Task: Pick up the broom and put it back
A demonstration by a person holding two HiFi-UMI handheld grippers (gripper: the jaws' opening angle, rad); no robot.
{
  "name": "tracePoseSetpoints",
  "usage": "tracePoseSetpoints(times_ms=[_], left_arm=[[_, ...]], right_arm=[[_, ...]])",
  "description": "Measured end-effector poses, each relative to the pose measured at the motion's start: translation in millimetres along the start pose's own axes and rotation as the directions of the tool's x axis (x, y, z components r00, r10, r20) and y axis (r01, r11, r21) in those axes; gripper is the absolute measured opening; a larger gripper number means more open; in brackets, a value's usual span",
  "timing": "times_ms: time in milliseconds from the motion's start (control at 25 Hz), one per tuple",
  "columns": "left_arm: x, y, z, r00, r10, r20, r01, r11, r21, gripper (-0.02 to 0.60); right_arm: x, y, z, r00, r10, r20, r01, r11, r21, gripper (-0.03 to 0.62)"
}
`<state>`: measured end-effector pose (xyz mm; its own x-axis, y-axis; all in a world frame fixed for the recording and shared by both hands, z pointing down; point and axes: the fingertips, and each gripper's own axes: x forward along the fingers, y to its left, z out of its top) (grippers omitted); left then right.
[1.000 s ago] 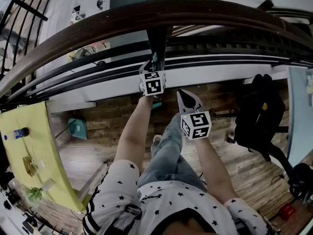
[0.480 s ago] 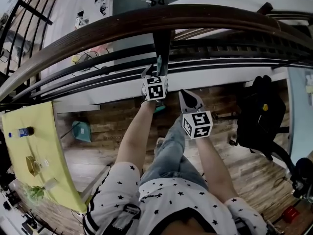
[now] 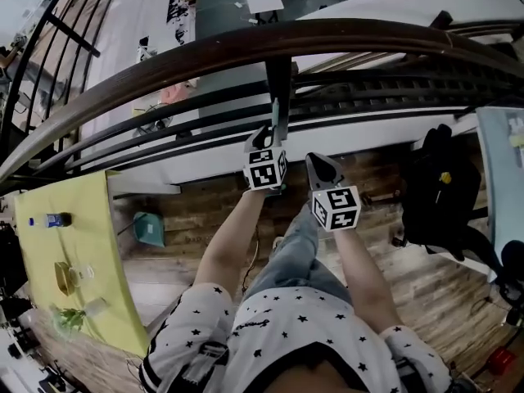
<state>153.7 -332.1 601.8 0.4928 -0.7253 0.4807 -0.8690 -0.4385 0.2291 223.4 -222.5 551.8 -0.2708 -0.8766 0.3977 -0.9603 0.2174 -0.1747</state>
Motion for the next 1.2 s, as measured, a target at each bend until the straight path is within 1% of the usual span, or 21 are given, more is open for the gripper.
tracePoseSetpoints(times_ms=[160,360,560,680,800,1000,1200], left_arm=[[-38,-10,6,0.999,-0.012,0.029,0.012,1.0,-0.005,0.058],[-79,-24,5,0.999,-0.029,0.038,0.029,1.0,-0.009,0.026],[-121,-31,4,0.999,-0.02,0.042,0.022,0.999,-0.038,0.014],[-145,-36,9,0.998,-0.025,0.052,0.028,0.998,-0.063,0.014],[-167,-37,11,0.998,-0.033,0.059,0.037,0.997,-0.069,0.014],[-203,-49,0,0.997,-0.067,0.04,0.069,0.997,-0.042,0.012],[-234,-61,-7,0.992,-0.121,0.02,0.12,0.992,0.026,0.012]], right_arm=[[-20,12,3,1.0,-0.004,0.021,0.004,1.0,0.004,-0.006],[-46,25,9,0.999,-0.013,0.052,0.012,1.0,0.026,-0.006],[-76,39,13,0.997,-0.011,0.072,0.008,0.999,0.044,-0.006],[-90,42,16,0.996,-0.018,0.085,0.013,0.998,0.059,-0.006],[-102,47,19,0.995,-0.023,0.101,0.015,0.997,0.073,-0.006],[-128,59,20,0.993,-0.028,0.115,0.02,0.997,0.074,-0.006],[-153,78,18,0.991,-0.025,0.131,0.016,0.997,0.075,-0.006]])
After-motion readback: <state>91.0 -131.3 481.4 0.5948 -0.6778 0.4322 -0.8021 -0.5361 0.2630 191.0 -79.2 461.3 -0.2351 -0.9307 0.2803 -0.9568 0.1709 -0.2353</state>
